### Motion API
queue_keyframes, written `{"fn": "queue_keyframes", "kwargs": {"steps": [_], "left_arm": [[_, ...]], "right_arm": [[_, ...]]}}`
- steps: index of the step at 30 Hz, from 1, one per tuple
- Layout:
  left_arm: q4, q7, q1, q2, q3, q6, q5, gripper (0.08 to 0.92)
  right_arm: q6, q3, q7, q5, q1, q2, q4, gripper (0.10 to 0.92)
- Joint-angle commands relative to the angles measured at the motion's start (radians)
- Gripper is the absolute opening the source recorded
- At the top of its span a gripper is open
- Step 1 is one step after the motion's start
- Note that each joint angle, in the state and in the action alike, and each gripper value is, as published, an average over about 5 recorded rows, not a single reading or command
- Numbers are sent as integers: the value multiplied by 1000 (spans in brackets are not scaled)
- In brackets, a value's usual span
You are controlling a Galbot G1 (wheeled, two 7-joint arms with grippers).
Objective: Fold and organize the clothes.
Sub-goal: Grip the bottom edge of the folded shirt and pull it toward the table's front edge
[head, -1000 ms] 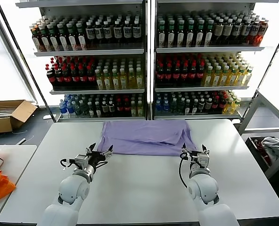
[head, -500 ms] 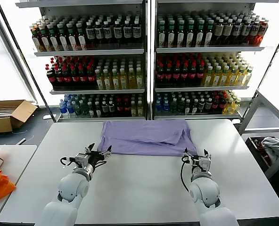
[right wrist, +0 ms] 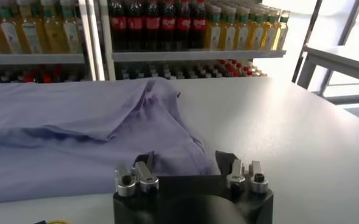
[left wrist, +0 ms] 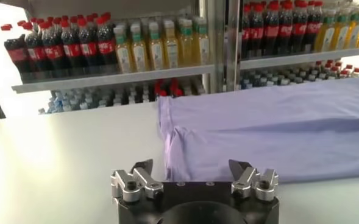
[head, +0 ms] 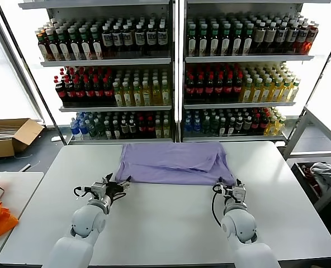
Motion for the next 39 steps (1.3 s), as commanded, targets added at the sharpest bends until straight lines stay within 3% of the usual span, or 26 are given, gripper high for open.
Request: {"fn": "queue_keyframes", "kwargs": {"steps": [1,12,20,27,33,39], "left_arm": [[22,-2,-5,2,6,7,3,663],[11,5,1,11,11,18,1,352],[-90,4,65,31,0,17,-3,126],[-282,-13,192,51,-26,13,0,88],[-507,-38,410,53,-62,10,19,88],[-652,-40,589,55,-86,7,76,88]], "right_arm": [[-3,-2,-2,-1,-6,0,-13,469],[-5,-2,-21,-1,-46,-4,13,158],[8,11,-24,-6,-97,-4,89,121],[-3,17,5,-26,-181,7,297,121],[14,15,31,-91,-380,24,496,121],[66,27,28,-100,-550,-13,557,121]]}}
